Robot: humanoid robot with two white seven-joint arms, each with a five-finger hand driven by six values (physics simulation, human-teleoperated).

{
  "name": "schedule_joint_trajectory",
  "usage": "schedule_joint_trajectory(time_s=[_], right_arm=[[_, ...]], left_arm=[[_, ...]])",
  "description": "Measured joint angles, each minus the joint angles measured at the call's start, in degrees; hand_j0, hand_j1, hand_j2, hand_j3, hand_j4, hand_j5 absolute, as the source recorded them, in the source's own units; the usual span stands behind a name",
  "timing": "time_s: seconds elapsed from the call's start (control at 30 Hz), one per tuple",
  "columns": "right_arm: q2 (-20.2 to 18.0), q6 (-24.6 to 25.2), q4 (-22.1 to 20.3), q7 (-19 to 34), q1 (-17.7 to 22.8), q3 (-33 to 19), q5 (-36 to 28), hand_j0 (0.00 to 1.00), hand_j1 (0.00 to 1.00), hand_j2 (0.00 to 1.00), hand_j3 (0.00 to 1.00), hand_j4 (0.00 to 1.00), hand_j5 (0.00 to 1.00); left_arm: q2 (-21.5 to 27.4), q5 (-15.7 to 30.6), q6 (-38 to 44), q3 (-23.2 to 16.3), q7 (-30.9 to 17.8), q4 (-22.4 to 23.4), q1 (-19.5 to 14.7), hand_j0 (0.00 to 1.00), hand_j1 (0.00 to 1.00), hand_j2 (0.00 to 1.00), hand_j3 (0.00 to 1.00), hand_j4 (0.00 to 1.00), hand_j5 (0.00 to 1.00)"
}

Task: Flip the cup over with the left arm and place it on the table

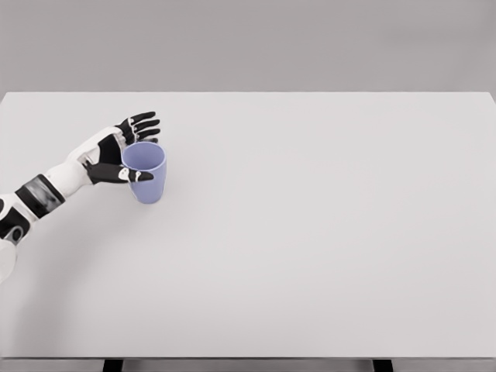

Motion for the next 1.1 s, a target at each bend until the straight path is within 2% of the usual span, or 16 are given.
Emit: schedule_joint_trajectory(time_s=[0.3, 0.37, 0.7, 0.77, 0.8, 0.97, 1.03, 1.1], right_arm=[[0.0, 0.0, 0.0, 0.0, 0.0, 0.0, 0.0, 1.0, 1.0, 1.0, 1.0, 1.0, 1.0], [0.0, -0.02, 0.0, 0.0, 0.0, 0.0, 0.0, 1.0, 1.0, 1.0, 1.0, 1.0, 1.0], [0.0, -0.01, 0.0, 0.0, 0.0, 0.0, 0.0, 1.0, 1.0, 1.0, 1.0, 1.0, 1.0], [0.0, -0.01, 0.0, 0.0, 0.0, 0.0, 0.0, 1.0, 1.0, 1.0, 1.0, 1.0, 1.0], [0.0, -0.01, 0.0, 0.0, 0.0, 0.0, 0.0, 1.0, 1.0, 1.0, 1.0, 1.0, 1.0], [0.0, -0.01, 0.0, 0.0, 0.0, 0.0, 0.0, 1.0, 1.0, 1.0, 1.0, 1.0, 1.0], [0.0, 0.0, 0.0, 0.0, 0.0, 0.0, 0.0, 1.0, 1.0, 1.0, 1.0, 1.0, 1.0], [0.0, -0.01, 0.0, 0.0, 0.0, 0.0, 0.0, 1.0, 1.0, 1.0, 1.0, 1.0, 1.0]], left_arm=[[5.9, 0.16, -4.01, 1.02, 0.0, -5.24, -0.53, 1.0, 1.0, 1.0, 1.0, 1.0, 1.0], [6.99, 0.2, -4.99, 1.13, 0.0, -6.11, -1.58, 1.0, 1.0, 1.0, 1.0, 1.0, 1.0], [9.49, -0.43, -8.94, 1.09, -0.01, -7.22, -2.37, 1.0, 1.0, 1.0, 1.0, 1.0, 1.0], [12.14, -4.52, -12.04, 1.06, -0.01, -7.05, -2.99, 1.0, 1.0, 1.0, 1.0, 1.0, 1.0], [13.46, -8.57, -14.0, 1.08, -0.01, -6.68, -3.95, 1.0, 1.0, 1.0, 1.0, 1.0, 1.0], [17.84, -30.58, -22.22, 1.11, -0.02, -2.66, -4.48, 1.0, 1.0, 1.0, 1.0, 1.0, 1.0], [18.34, -34.98, -23.27, 1.11, -0.03, -0.99, -4.57, 1.0, 1.0, 1.0, 1.0, 1.0, 1.0], [18.58, -37.23, -23.82, 1.12, -0.03, -0.02, -4.57, 1.0, 1.0, 1.0, 1.0, 1.0, 1.0]])
